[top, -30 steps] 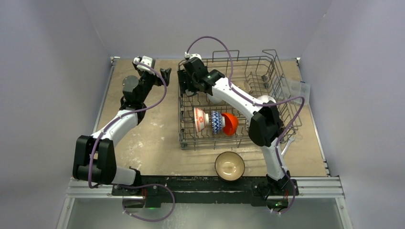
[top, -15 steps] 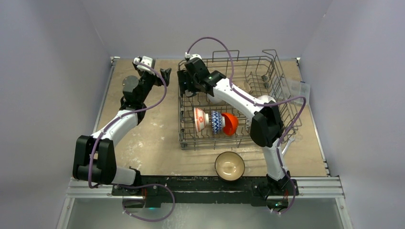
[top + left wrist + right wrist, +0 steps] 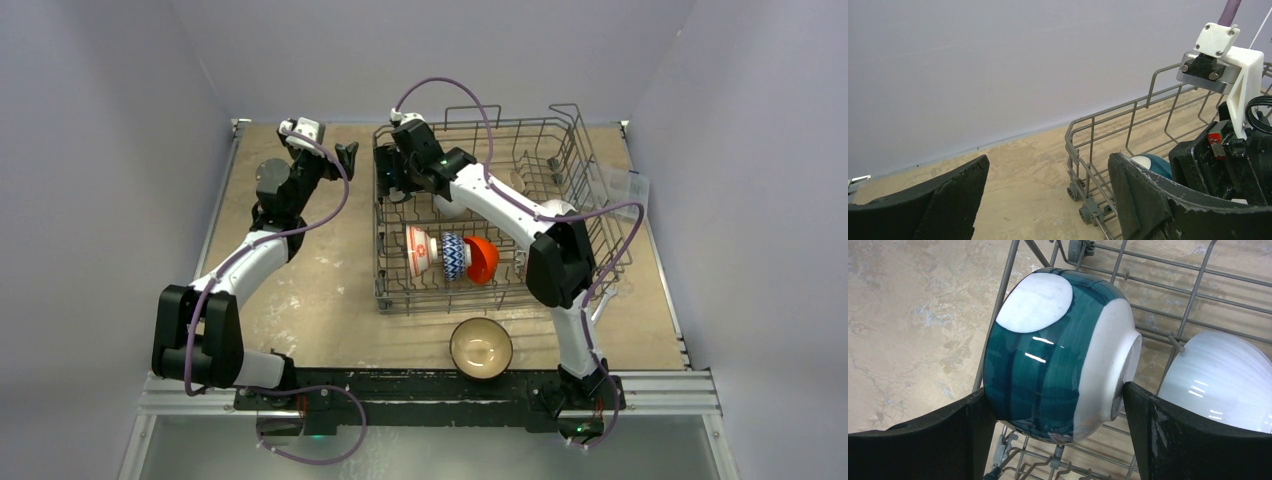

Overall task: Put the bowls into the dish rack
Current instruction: Turn the bowl upside down on the dish rack.

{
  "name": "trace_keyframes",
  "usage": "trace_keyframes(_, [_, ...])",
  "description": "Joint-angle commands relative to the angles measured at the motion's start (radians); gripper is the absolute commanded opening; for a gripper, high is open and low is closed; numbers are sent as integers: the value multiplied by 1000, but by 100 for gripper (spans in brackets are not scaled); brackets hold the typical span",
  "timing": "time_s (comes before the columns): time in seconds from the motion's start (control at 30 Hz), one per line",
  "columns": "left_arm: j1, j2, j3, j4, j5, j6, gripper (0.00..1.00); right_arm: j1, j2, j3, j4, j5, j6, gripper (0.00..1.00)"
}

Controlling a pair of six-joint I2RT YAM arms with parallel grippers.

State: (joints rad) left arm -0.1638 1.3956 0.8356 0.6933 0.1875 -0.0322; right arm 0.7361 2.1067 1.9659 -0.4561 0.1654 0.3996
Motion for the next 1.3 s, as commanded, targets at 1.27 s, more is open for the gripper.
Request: trace_keyframes(1.27, [7, -40, -16, 50, 4, 20, 88, -6, -118, -152, 116, -54, 11, 99])
